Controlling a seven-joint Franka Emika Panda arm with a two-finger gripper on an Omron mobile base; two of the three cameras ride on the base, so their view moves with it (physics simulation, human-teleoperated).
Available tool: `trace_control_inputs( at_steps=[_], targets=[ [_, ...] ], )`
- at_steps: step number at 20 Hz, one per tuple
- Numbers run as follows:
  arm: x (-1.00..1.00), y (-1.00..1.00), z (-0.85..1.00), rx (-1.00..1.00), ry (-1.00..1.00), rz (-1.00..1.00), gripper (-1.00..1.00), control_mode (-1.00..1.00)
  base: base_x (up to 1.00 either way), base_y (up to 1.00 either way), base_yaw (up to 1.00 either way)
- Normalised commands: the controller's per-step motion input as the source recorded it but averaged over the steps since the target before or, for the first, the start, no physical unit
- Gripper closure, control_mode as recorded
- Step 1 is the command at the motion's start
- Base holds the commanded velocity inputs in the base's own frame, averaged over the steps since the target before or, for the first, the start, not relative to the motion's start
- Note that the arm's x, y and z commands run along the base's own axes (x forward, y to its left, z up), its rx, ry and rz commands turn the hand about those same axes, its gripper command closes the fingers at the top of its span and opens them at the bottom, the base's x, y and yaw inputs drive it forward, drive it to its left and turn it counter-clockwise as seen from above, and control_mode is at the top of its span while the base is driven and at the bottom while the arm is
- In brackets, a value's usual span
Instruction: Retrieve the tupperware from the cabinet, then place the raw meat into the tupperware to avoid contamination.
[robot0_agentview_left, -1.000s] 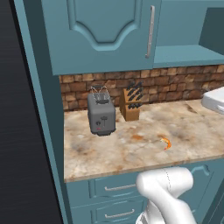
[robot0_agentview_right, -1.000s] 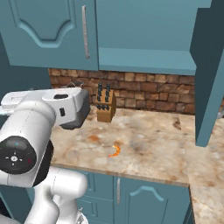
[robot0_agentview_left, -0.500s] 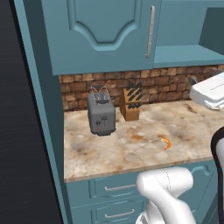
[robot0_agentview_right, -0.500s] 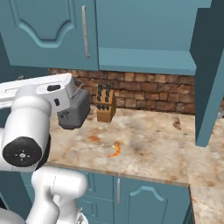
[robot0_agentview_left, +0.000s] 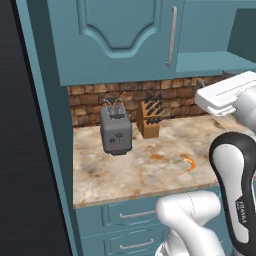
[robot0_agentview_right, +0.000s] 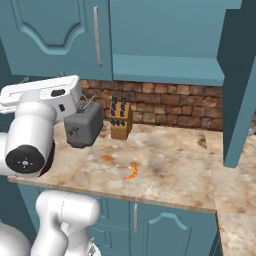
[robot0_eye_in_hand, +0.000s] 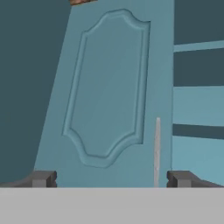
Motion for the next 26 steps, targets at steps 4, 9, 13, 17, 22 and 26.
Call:
trace_control_inputs(
  at_steps=[4,9,13,17,22,26],
  targets=[
    [0.4,0.0,0.01,0.0,0.0,-0.06,-1.0,-1.0,0.0,0.0,0.0],
    [0.41,0.0,0.04,0.0,0.0,-0.07,-1.0,-1.0,0.0,0.0,0.0],
    [0.44,-0.01,0.03,0.0,0.0,-0.06,-1.0,-1.0,0.0,0.0,0.0],
    [0.46,-0.09,0.01,0.0,0.0,-0.04,-1.0,-1.0,0.0,0.0,0.0],
    [0.49,-0.08,0.0,0.0,0.0,-0.03,-1.0,-1.0,0.0,0.0,0.0],
    [0.5,-0.03,0.0,0.0,0.0,-0.02,-1.0,-1.0,0.0,0.0,0.0]
  ],
)
